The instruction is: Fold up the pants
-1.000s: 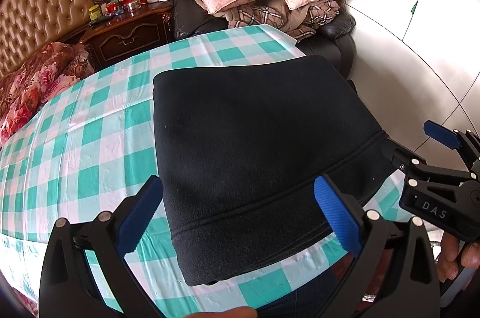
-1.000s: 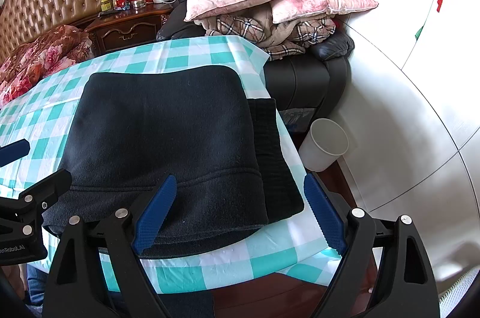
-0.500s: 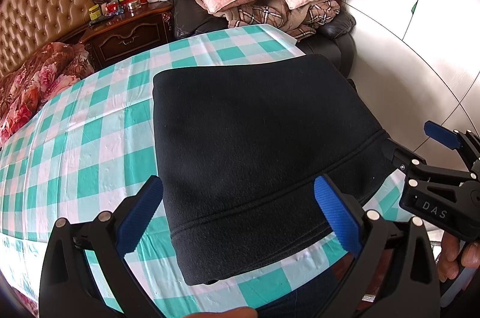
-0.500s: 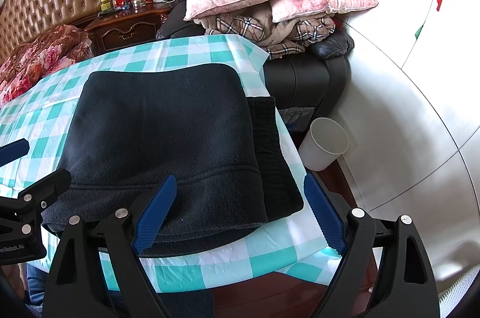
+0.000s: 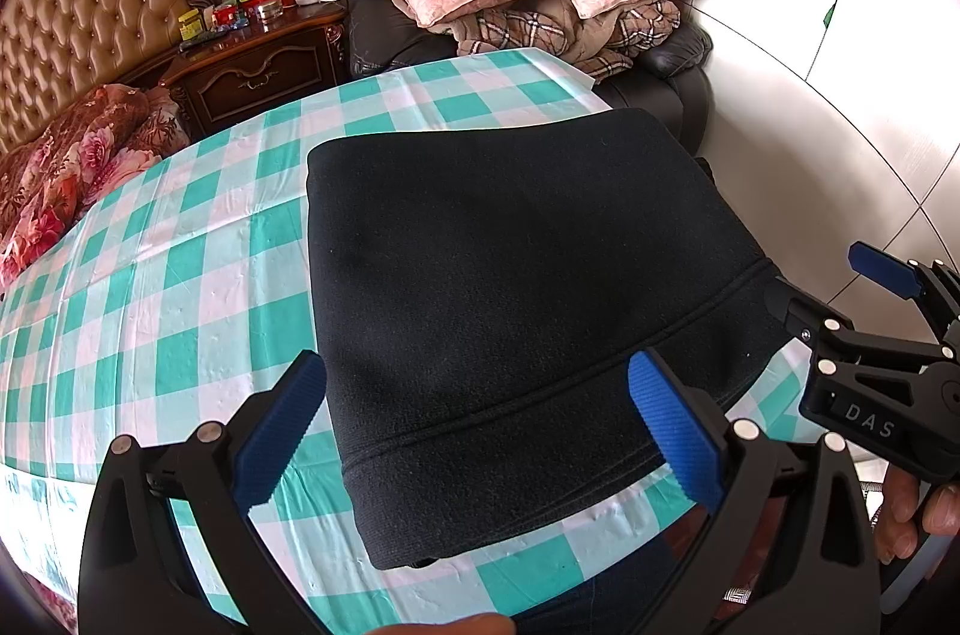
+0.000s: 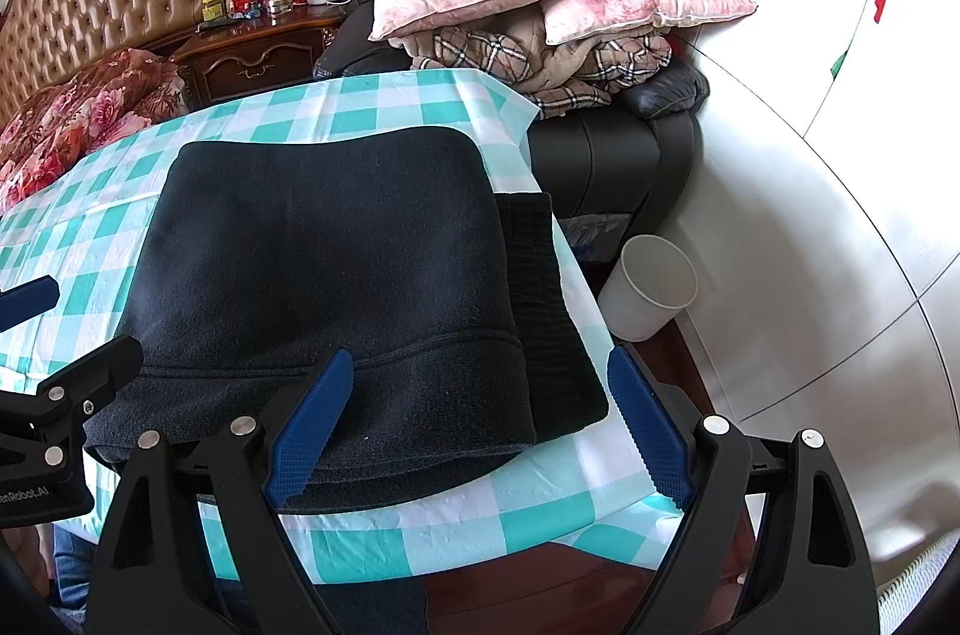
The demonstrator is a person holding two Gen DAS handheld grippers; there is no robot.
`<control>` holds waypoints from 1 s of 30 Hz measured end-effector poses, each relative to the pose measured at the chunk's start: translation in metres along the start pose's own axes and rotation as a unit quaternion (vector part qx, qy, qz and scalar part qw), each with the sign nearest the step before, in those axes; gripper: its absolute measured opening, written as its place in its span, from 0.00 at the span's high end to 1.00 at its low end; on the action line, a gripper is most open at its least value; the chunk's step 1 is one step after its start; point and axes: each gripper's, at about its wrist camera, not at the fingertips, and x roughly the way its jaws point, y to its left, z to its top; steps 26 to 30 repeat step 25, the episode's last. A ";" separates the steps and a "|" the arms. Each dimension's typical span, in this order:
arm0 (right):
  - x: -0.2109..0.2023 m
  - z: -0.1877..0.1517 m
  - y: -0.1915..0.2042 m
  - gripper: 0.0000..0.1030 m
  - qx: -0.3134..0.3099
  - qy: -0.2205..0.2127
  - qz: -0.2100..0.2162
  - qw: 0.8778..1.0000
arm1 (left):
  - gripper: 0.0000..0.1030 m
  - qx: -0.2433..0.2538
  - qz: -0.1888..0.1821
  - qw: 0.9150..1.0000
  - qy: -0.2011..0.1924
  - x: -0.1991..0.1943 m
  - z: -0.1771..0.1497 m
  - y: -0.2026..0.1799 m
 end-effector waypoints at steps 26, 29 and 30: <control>0.002 -0.005 0.002 0.19 0.004 0.000 0.000 1.000 | 0.02 -0.004 -0.006 1.000 -0.001 0.005 -0.007 0.002; 0.002 -0.005 0.002 0.19 0.004 0.000 0.000 1.000 | 0.02 -0.004 -0.006 1.000 -0.001 0.005 -0.007 0.002; 0.002 -0.005 0.002 0.19 0.004 0.000 0.000 1.000 | 0.02 -0.004 -0.006 1.000 -0.001 0.005 -0.007 0.002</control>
